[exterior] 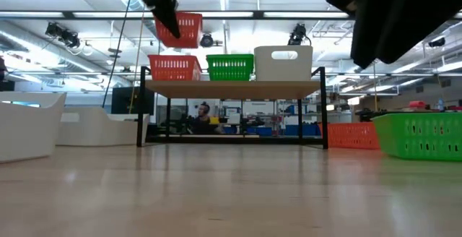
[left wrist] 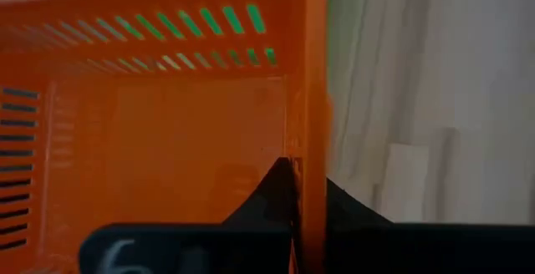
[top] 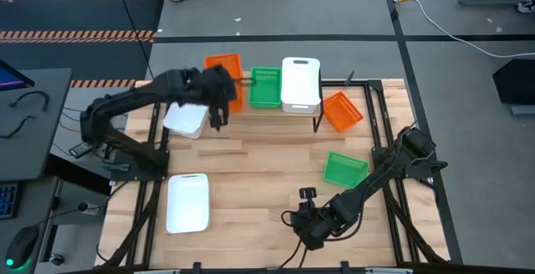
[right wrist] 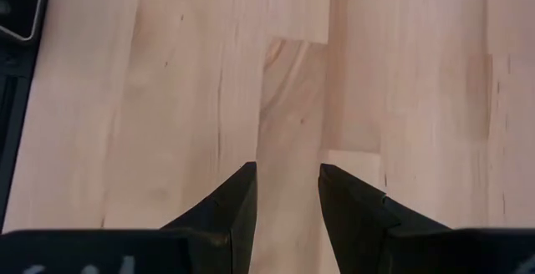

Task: Stack baskets on shelf by color
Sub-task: Stack the bottom orange bin on top of the orange bin on the shelf

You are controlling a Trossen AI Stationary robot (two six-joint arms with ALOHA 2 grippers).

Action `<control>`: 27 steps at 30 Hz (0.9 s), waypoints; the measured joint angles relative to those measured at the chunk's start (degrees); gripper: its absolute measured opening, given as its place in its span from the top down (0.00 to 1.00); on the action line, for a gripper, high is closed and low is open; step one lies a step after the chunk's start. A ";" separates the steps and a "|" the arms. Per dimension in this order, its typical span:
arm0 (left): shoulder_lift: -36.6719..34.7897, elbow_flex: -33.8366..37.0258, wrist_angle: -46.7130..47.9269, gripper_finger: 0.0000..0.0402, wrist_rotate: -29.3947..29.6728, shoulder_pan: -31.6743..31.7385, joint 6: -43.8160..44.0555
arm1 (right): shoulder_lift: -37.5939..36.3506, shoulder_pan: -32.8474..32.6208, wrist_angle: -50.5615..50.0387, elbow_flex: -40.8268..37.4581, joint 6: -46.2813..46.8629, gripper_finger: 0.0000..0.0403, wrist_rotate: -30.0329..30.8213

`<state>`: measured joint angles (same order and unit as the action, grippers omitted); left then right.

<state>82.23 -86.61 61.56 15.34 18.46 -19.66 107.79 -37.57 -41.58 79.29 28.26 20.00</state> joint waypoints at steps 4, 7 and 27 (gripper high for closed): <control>-0.18 0.00 0.10 0.99 -8.75 5.02 -2.57 | 0.00 0.36 0.00 0.00 -1.19 0.67 -0.19; 0.33 0.01 0.89 0.99 -10.10 6.63 -4.93 | 0.00 0.87 -0.37 0.00 -1.85 0.67 -0.19; 1.41 5.46 -1.29 0.90 -10.92 6.63 -4.92 | 0.00 2.35 -2.95 0.02 1.76 0.67 -0.72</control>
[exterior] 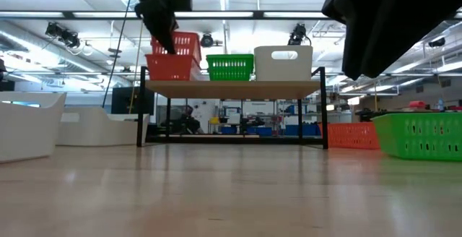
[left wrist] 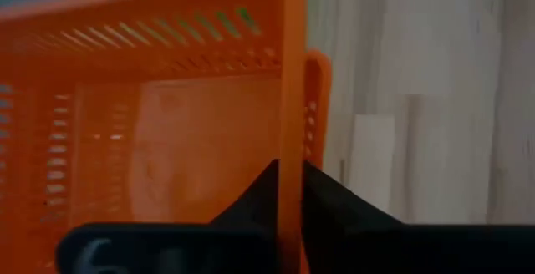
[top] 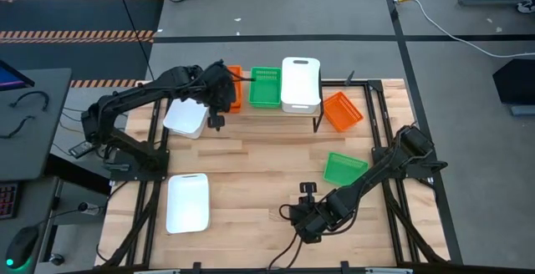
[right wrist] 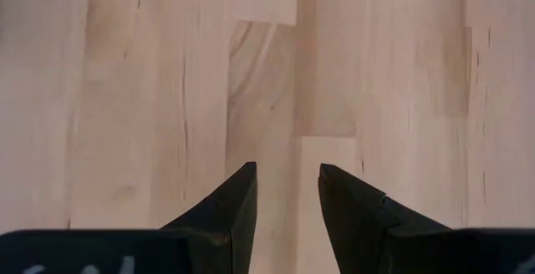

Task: Stack baskets on shelf by color
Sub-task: Stack the bottom orange bin on top of the orange bin on the shelf

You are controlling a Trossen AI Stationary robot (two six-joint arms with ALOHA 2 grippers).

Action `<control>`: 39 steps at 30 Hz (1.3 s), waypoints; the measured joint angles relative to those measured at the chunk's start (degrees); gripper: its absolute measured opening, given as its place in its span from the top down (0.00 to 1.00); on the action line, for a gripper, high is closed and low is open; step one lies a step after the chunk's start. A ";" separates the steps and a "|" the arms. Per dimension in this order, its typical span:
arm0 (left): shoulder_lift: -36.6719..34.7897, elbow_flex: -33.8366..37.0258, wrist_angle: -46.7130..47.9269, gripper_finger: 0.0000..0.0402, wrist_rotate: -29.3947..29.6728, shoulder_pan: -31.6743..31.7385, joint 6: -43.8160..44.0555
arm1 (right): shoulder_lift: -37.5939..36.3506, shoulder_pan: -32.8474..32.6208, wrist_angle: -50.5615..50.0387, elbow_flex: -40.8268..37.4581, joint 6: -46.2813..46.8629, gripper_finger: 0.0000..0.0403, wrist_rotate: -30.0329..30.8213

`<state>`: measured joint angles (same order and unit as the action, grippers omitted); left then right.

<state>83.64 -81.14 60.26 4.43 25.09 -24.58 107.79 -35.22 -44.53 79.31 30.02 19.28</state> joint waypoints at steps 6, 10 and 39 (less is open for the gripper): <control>0.00 -0.46 -0.91 0.74 0.02 -0.25 0.22 | 0.00 -0.13 -0.22 0.00 -0.01 0.67 0.01; 0.00 -0.46 -0.93 0.67 0.50 -0.23 0.38 | 0.00 -0.11 -0.44 0.00 -0.09 0.67 0.09; 1.06 -4.76 6.07 0.90 -1.57 -0.88 5.26 | 0.00 -0.11 -0.61 0.00 -0.19 0.67 0.10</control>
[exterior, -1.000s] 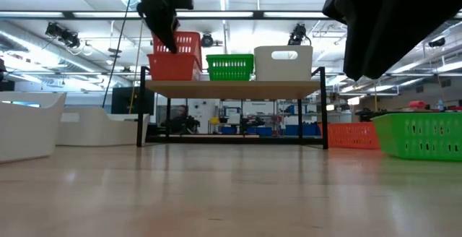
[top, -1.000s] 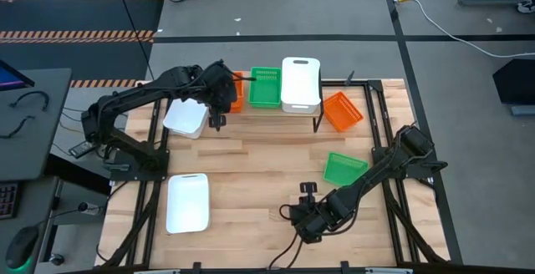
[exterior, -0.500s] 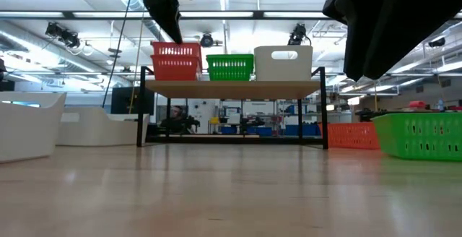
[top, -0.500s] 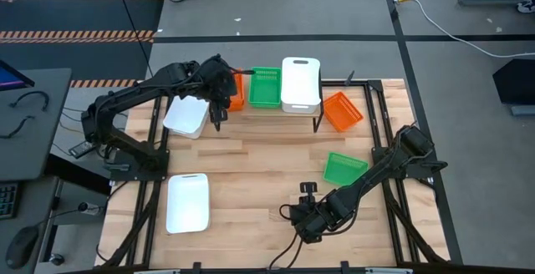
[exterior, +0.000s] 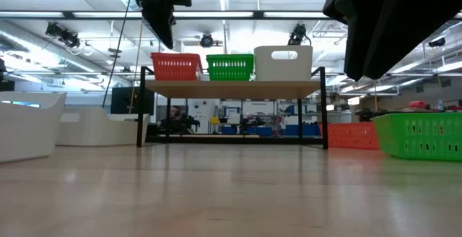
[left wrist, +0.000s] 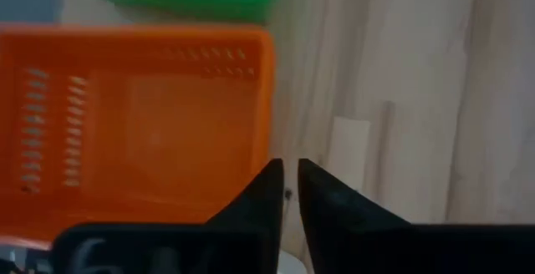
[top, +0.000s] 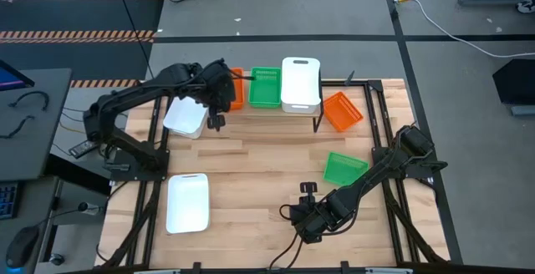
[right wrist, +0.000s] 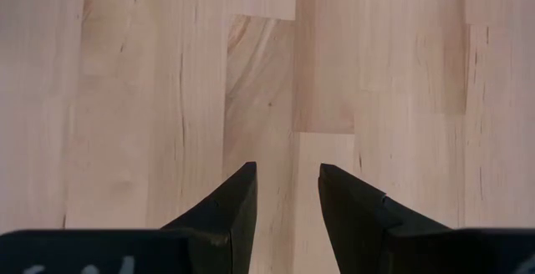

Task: Stack baskets on shelf by color
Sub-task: Stack the bottom orange bin on top of the orange bin on the shelf

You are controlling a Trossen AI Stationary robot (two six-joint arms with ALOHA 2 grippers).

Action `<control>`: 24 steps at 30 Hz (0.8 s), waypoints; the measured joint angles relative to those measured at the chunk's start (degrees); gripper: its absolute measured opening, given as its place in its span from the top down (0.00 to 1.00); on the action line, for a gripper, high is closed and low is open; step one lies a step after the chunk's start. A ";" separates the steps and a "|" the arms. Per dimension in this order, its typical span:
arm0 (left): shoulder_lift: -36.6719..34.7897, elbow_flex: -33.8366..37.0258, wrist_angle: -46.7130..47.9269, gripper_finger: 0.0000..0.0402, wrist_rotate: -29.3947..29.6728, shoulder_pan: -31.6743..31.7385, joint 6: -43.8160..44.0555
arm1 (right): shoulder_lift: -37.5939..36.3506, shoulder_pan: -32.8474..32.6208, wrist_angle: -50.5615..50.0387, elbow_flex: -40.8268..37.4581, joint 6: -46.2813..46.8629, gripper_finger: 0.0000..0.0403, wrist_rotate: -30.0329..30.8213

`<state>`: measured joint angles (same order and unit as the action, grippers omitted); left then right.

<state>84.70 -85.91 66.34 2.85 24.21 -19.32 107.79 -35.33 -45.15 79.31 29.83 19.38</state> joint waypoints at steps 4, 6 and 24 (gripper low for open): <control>0.16 0.00 0.68 0.96 0.01 -0.77 -0.49 | 0.00 0.07 0.00 0.00 -0.01 0.67 -0.02; 0.16 0.00 0.49 0.98 0.02 -1.15 -0.76 | 0.00 0.09 -0.04 0.00 -0.01 0.67 0.00; 0.81 0.02 -3.83 0.89 2.36 -1.18 -0.91 | 0.00 0.13 0.00 0.00 -0.01 0.67 0.00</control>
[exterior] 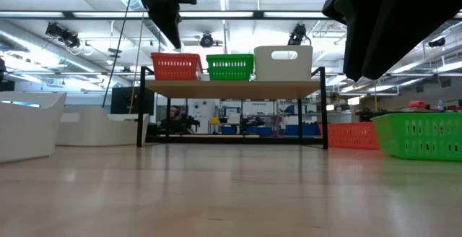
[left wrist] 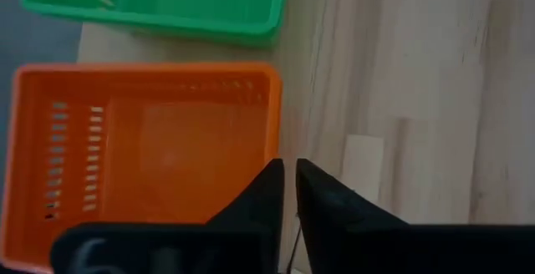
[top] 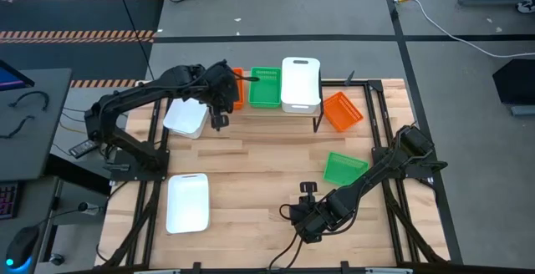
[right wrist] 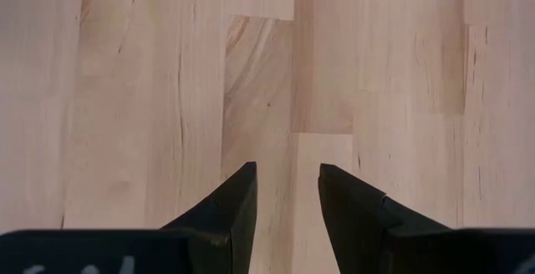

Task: Stack baskets on shelf by color
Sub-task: Stack the bottom orange bin on top of the orange bin on the shelf

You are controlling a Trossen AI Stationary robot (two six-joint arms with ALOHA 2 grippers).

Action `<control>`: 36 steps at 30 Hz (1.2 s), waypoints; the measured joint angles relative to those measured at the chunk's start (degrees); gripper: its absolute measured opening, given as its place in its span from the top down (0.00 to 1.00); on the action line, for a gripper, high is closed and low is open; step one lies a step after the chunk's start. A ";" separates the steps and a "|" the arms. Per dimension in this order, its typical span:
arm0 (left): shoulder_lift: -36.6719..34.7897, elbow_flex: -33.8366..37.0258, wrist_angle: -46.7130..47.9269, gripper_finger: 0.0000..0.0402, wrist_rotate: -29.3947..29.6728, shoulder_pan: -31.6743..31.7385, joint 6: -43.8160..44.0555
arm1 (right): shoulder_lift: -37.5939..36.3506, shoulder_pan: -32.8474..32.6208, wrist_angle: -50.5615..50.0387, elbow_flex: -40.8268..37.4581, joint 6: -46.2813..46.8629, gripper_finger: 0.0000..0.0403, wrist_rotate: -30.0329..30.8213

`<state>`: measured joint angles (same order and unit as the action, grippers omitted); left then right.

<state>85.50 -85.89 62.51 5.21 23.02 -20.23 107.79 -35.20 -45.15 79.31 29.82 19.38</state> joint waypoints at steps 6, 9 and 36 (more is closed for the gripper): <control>4.37 0.04 -0.16 0.81 0.68 -0.02 0.56 | 0.00 -0.02 0.03 0.00 0.00 0.67 0.00; 6.32 0.04 -0.89 0.74 2.77 -0.02 0.05 | -0.02 -0.02 0.04 0.00 0.00 0.67 0.00; -1.41 -0.04 -1.64 0.64 11.25 -2.15 -2.50 | -0.02 0.35 0.02 0.00 -1.38 0.67 0.02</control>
<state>84.09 -85.93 60.87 16.46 20.87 -22.73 107.77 -34.85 -45.12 79.31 28.44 19.40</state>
